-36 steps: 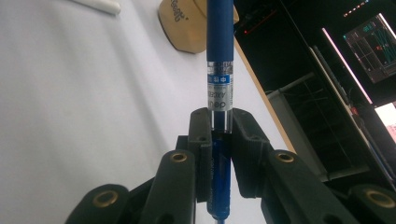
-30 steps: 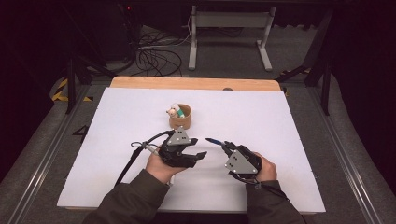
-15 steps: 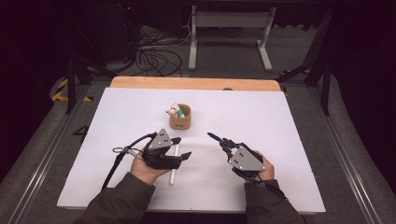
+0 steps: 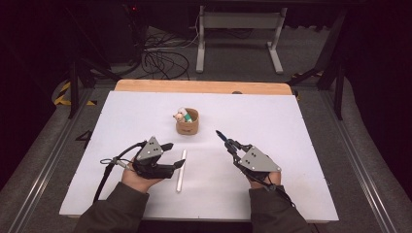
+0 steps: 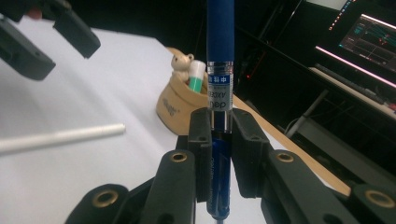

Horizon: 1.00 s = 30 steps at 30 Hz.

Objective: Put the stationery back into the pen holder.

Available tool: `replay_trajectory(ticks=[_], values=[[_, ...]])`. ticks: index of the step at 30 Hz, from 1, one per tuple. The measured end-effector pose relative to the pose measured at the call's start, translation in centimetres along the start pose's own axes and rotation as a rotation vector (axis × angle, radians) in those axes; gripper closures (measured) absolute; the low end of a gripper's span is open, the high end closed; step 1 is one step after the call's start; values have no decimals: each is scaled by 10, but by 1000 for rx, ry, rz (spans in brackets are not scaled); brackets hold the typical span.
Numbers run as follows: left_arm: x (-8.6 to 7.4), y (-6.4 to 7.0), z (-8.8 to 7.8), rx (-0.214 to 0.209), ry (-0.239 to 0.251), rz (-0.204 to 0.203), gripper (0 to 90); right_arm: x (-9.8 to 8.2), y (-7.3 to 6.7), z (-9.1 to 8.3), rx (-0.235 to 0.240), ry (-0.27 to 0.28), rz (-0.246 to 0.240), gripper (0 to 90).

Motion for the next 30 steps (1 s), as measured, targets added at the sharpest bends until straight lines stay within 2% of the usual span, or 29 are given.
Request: replay_trajectory(ticks=[4,9,12,15,25,30], values=[[-3,-4,-5,6,11,7,295,4,3,3,-3,24,47,796],[-10,-15,-9,22,9,1,290,13,3,7,-1,40,63,796],[-10,-21,-13,30,25,-4,286,18,3,11,12,45,69,796],[-9,-24,-17,31,42,-13,286,25,2,17,28,50,76,796],[-11,-36,-24,45,51,-31,288,39,11,40,40,68,157,797],[-12,-38,-25,47,51,-34,289,45,15,52,41,71,168,797]])
Point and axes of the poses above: each handheld gripper's, and its own axes: z roughly forward along the jaws, x roughly out of its top, y roughly to its right, the point moved 7 cm from there along z, roughly forward along the jaws, and after that the axes turned 11 degrees about -z, right-handed, at the moved point
